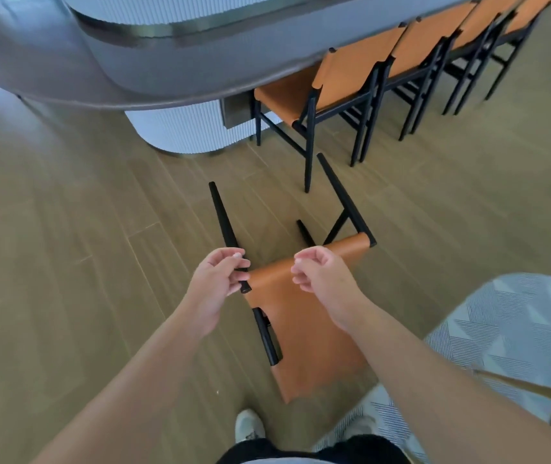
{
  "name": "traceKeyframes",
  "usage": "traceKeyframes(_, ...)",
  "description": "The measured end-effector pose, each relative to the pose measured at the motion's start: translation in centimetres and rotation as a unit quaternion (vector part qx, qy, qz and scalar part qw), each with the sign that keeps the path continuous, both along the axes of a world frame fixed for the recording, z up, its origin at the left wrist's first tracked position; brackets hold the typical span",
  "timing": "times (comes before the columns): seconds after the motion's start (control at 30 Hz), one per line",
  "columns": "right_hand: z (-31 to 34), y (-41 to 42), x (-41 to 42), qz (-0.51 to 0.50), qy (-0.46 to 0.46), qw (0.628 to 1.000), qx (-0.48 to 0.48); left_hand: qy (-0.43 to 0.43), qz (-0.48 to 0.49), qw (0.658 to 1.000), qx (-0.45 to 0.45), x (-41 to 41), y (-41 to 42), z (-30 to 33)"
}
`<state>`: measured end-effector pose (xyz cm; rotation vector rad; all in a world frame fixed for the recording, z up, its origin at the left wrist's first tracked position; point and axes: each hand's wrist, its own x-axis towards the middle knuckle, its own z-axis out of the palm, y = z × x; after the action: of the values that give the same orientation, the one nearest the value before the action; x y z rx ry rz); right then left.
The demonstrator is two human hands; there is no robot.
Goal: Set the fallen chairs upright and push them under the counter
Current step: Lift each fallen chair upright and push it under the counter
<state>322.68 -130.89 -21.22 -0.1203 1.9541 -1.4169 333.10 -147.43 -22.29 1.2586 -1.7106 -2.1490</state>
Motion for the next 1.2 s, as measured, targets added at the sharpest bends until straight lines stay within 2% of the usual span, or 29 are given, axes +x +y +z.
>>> traceKeyframes(0.2, -0.3, 5.1, 1.3, -0.054, -0.01, 0.998, -0.017, -0.007, -0.044, 0.999, 0.012, 0.6, 4.6, -0.2)
traceKeyframes(0.53, -4.3, 12.7, 1.0, -0.061, -0.038, 0.997, -0.003, -0.043, -0.091, 0.994, -0.035, -0.9, 11.4, -2.2)
traceKeyframes(0.93, -11.9, 12.6, 0.1, -0.188, -0.042, 0.981, 0.036, -0.091, -0.184, 0.979, -0.004, -5.5, 12.1, -12.1)
traceKeyframes(1.2, -21.3, 13.5, -1.3, -0.158, -0.055, 0.981, 0.101, -0.124, -0.13, 0.984, 0.019, -7.9, 12.5, -22.2)
